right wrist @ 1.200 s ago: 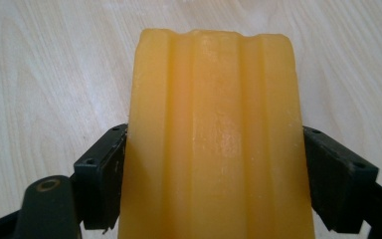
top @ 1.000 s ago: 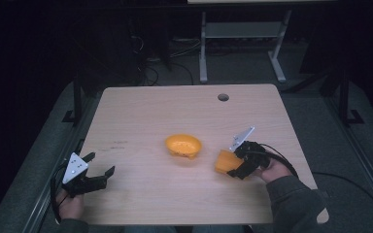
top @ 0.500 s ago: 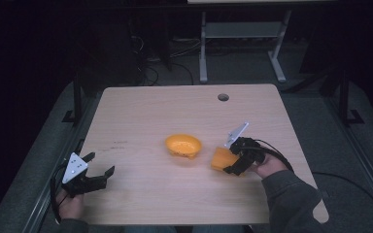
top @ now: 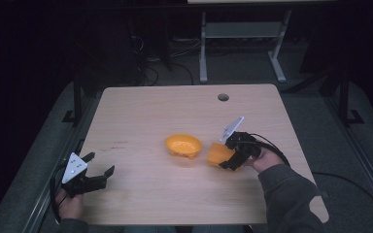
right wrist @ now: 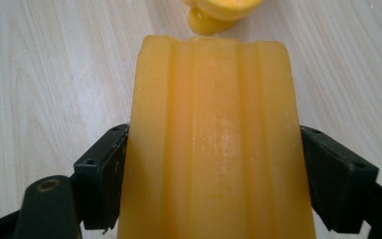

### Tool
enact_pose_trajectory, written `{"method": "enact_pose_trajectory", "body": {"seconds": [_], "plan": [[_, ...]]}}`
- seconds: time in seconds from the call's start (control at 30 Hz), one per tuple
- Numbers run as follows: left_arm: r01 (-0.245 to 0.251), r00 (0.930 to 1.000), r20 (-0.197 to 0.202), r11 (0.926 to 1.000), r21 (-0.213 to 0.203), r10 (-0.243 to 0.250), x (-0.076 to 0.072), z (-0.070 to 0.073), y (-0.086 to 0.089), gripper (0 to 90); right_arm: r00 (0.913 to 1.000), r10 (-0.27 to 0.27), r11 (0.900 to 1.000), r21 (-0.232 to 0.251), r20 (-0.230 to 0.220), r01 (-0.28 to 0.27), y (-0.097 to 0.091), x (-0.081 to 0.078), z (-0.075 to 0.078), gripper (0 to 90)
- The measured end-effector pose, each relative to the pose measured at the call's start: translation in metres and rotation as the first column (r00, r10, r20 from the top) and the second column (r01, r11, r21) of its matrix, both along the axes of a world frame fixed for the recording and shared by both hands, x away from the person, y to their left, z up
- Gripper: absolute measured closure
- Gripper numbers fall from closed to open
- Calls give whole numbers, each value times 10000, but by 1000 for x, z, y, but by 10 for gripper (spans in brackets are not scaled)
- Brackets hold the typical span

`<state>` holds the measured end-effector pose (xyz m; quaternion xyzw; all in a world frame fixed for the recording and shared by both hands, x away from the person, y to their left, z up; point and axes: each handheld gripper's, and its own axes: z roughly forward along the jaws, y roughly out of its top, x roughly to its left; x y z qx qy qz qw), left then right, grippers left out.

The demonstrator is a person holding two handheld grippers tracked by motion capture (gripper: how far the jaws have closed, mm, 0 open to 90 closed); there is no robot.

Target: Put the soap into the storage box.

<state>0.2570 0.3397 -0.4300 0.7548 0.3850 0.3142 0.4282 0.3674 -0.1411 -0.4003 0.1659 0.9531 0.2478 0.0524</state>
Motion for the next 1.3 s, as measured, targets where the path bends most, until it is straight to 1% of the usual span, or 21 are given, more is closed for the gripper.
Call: {"method": "enact_pose_trajectory", "body": {"seconds": [0.07, 0.27, 0.37, 0.53, 0.6, 0.67, 0.93, 0.97, 1.07, 1.3], "plan": [[-3, 10000, 12, 10000, 7, 3, 0, 0, 0, 139, 9999, 109, 9999, 113, 31, -109, 4, 3, 2, 204], [-10, 10000, 31, 10000, -51, 10, 0, 0, 1, 139, 9996, 252, 9997, 4, 87, -252, 13, 7, 7, 204], [0, 10000, 36, 10000, -15, 0, 0, 0, 1, 139, 9995, 292, 9994, 184, 92, -294, 17, 10, 9, 204], [-5, 10000, 32, 10000, -24, 5, 0, 0, 1, 139, 9992, 375, 9992, 149, 138, -377, 22, 13, 13, 204], [-9, 10000, 51, 10000, -48, 9, 0, 0, 2, 139, 9986, 474, 9987, 171, 255, -479, 27, 16, 16, 204], [-19, 10000, 40, 10000, -41, 19, 0, 1, 2, 139, 9986, 496, 9985, 231, 203, -501, 29, 17, 17, 204], [-10, 10000, 25, 10000, -49, 10, 0, 0, 2, 139, 9978, 598, 9980, 170, 276, -603, 38, 23, 21, 204], [-7, 10000, 34, 10000, -63, 7, 0, 0, 2, 139, 9972, 676, 9976, 153, 317, -681, 41, 24, 22, 204], [-14, 10000, 17, 10000, -72, 14, 0, 0, 2, 139, 9973, 663, 9974, 260, 304, -671, 43, 25, 23, 204], [-40, 10000, 50, 9999, -123, 40, 0, 0, 2, 139, 9947, 929, 9952, 252, 445, -941, 59, 33, 28, 204]]}}
